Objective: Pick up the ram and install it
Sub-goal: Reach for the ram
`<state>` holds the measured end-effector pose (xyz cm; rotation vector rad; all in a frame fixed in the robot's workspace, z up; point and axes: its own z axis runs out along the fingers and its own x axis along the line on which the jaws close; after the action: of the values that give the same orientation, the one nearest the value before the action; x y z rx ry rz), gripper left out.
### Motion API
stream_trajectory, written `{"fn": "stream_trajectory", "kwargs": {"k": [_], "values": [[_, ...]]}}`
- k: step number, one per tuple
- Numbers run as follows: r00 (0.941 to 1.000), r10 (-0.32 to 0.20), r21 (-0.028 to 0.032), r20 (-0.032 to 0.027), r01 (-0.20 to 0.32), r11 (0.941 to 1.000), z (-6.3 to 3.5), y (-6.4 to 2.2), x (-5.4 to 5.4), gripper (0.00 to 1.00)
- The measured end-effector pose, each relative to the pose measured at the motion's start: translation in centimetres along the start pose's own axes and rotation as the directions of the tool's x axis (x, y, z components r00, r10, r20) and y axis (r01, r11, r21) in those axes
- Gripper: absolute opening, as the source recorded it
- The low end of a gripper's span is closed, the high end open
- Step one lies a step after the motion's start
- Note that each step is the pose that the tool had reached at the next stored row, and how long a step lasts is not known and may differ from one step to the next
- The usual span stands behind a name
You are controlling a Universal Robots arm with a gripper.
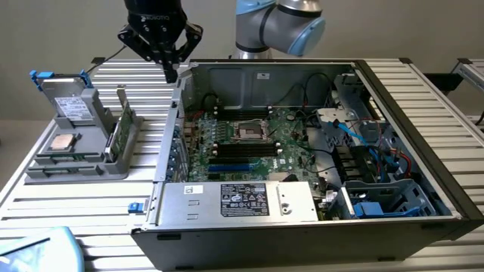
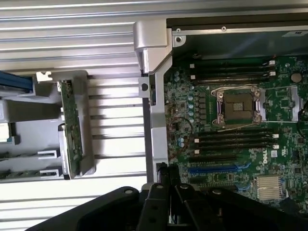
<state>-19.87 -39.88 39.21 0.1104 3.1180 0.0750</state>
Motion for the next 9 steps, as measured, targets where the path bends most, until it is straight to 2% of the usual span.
{"fn": "stream_trajectory", "kwargs": {"k": [9], "values": [[1.0000,0.000,0.0000,0.0000,0.000,1.0000,-0.04,-0.29,4.1,0.10]]}}
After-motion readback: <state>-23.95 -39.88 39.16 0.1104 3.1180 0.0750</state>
